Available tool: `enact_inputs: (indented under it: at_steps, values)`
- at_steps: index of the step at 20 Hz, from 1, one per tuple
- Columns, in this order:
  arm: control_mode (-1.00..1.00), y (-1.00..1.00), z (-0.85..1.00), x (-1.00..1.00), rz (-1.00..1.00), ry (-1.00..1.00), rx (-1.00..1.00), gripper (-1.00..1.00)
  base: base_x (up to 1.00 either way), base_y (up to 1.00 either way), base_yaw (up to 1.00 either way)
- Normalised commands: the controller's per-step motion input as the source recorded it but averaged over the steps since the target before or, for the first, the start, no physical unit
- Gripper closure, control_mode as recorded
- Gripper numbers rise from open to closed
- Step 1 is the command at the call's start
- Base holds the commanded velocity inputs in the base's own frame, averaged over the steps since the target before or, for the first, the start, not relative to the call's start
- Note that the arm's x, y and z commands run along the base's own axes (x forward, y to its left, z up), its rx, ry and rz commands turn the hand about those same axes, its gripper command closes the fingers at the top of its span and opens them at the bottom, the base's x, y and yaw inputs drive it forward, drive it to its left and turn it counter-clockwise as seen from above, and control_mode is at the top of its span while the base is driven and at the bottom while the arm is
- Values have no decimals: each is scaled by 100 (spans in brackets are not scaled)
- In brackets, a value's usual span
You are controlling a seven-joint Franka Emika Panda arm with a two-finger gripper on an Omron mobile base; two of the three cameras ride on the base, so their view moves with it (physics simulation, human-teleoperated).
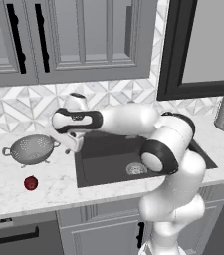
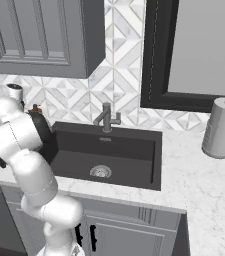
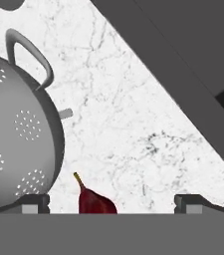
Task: Put the colander in the sink, put the pear in the colander, and turn on the sink faucet and pour water over the colander.
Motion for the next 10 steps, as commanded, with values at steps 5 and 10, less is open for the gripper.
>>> enact_inputs:
  at_steps: [5, 10]
  values:
    - [-100, 35, -20, 24, 0, 2, -20, -100, 0, 0, 0]
    - [-100, 18, -24, 22, 0, 1, -15, -100, 0, 0, 0]
